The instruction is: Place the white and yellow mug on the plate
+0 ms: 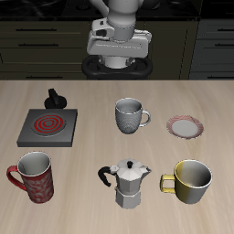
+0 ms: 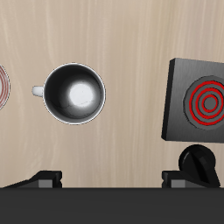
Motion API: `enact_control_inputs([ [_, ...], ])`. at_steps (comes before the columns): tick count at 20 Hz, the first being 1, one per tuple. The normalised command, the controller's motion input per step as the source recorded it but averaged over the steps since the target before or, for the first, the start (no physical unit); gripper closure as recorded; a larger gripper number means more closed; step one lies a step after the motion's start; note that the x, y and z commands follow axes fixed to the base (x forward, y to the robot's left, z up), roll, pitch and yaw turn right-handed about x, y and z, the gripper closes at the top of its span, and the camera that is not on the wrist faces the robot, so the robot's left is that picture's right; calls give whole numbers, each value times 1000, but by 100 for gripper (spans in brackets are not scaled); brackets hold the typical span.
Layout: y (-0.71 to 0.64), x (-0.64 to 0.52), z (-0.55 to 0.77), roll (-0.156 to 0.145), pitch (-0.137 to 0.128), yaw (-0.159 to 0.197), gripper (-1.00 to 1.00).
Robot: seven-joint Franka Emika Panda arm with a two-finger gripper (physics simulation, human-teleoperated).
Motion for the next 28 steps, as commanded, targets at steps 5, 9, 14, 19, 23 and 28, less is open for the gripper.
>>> enact_control_inputs([
  [5, 101, 183, -32, -5, 10, -8, -100],
  [9, 285, 327, 37, 11, 16, -4, -100],
  [14, 265, 273, 154, 9, -56, -16, -100],
  [19, 498, 290, 120, 85, -23, -10, -100],
  [23, 409, 384, 200, 35, -36, -36, -100],
  [28, 245, 417, 48, 7, 2, -21, -100],
])
